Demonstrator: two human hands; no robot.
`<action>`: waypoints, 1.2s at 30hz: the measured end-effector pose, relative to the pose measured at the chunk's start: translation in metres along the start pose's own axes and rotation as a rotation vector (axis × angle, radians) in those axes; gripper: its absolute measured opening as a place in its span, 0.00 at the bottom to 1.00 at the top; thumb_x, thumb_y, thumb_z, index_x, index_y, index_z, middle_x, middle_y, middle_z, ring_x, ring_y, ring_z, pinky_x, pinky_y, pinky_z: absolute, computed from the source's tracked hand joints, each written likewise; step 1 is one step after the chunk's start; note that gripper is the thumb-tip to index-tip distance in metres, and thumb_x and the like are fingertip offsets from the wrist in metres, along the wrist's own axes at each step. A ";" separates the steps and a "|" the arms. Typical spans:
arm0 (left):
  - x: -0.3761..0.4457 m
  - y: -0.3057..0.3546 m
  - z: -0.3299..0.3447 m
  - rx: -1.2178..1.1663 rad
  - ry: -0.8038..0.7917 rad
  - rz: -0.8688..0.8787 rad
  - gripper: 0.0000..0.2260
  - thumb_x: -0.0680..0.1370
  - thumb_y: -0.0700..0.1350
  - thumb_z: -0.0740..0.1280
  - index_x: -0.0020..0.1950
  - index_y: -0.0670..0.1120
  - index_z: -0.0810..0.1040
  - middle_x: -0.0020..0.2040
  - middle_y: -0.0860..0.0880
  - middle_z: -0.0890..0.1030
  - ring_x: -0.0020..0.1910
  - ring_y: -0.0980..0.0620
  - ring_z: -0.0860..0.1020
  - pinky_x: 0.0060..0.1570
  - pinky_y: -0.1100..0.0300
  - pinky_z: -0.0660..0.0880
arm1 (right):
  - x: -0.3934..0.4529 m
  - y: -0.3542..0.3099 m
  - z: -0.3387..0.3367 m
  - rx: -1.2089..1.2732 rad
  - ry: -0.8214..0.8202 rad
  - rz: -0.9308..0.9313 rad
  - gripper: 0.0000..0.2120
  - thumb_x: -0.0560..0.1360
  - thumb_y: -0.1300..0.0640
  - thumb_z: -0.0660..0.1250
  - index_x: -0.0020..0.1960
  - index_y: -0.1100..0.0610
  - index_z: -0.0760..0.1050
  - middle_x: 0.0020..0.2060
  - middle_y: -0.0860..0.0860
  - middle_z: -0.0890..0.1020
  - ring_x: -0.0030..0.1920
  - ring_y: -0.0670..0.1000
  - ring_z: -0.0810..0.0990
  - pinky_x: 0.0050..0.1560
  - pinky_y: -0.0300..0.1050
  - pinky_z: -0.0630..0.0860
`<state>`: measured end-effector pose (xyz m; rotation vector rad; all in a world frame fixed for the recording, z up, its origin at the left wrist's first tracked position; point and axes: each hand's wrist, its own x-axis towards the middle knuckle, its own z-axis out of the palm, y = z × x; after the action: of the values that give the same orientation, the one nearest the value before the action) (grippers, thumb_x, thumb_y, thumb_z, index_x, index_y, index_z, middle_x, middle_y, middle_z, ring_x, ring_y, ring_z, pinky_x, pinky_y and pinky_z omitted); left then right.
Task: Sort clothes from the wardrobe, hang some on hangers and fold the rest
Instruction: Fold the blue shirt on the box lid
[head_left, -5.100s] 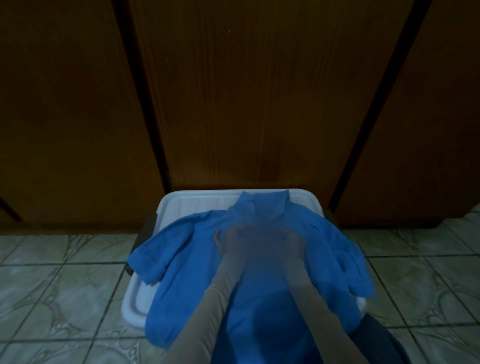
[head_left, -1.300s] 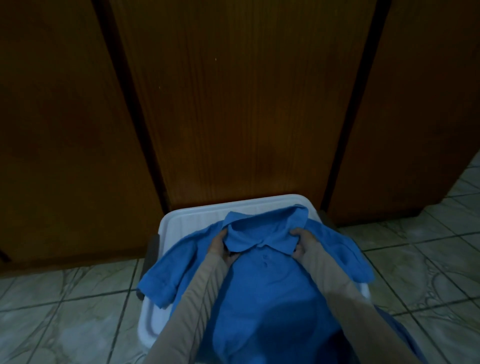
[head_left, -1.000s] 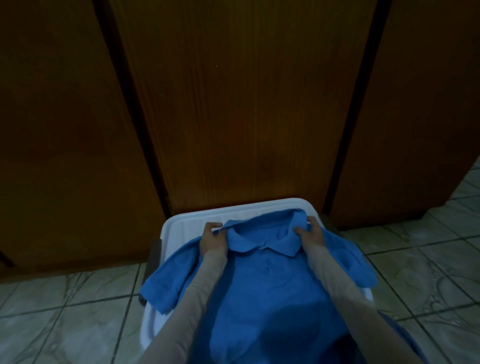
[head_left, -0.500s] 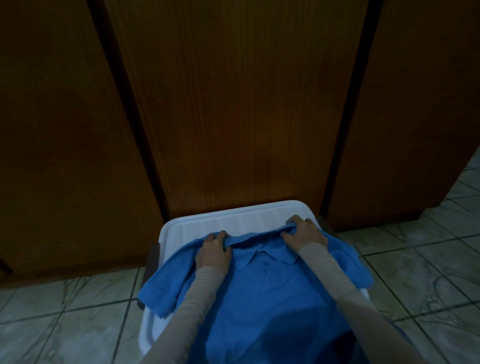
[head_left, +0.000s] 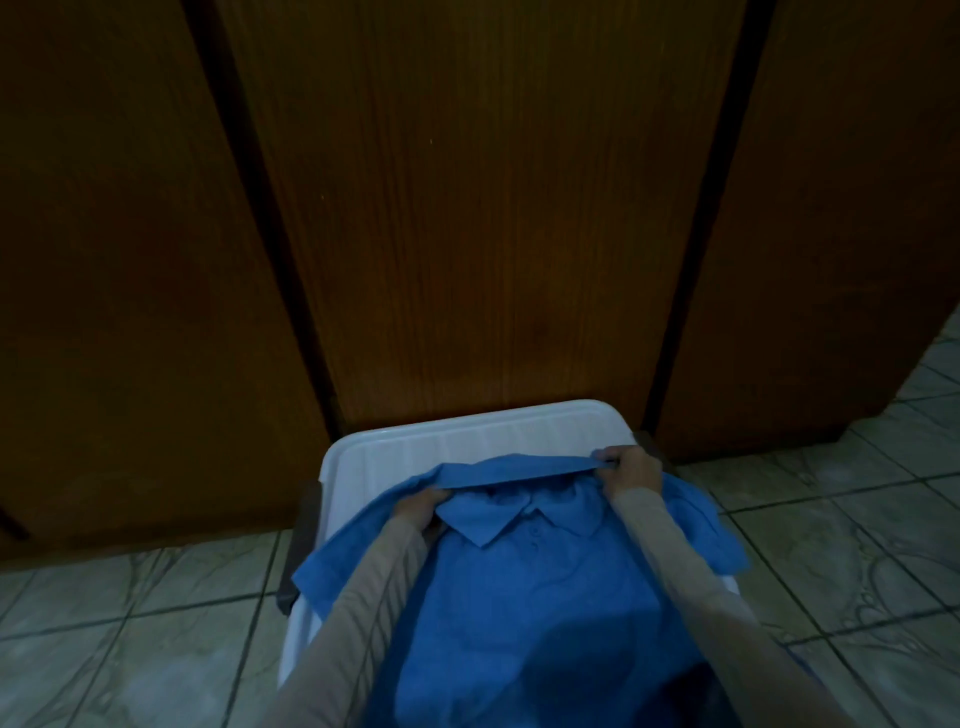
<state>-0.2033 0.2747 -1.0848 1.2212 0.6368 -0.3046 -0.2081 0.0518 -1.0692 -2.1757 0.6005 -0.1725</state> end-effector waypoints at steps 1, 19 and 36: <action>-0.002 0.002 0.000 -0.042 -0.020 -0.054 0.01 0.77 0.34 0.64 0.48 0.38 0.74 0.38 0.44 0.75 0.36 0.48 0.73 0.21 0.62 0.74 | 0.001 0.000 -0.001 0.025 -0.002 0.017 0.10 0.74 0.69 0.64 0.53 0.65 0.79 0.55 0.61 0.79 0.57 0.59 0.76 0.60 0.44 0.70; -0.003 0.015 0.014 0.200 -0.141 0.044 0.05 0.75 0.40 0.67 0.42 0.39 0.77 0.36 0.43 0.80 0.35 0.46 0.76 0.34 0.58 0.73 | 0.010 0.009 -0.002 0.442 -0.121 0.263 0.12 0.74 0.74 0.60 0.35 0.62 0.70 0.54 0.61 0.75 0.50 0.61 0.77 0.46 0.54 0.76; 0.000 0.023 0.022 0.381 -0.118 0.317 0.11 0.80 0.46 0.62 0.46 0.40 0.78 0.42 0.46 0.79 0.42 0.48 0.76 0.42 0.61 0.73 | 0.013 -0.023 -0.035 0.109 -0.466 0.066 0.21 0.76 0.50 0.66 0.64 0.62 0.74 0.63 0.56 0.75 0.61 0.56 0.74 0.54 0.41 0.69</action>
<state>-0.1840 0.2617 -1.0625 1.6325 0.2808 -0.2347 -0.2003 0.0328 -1.0301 -1.9920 0.3830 0.3234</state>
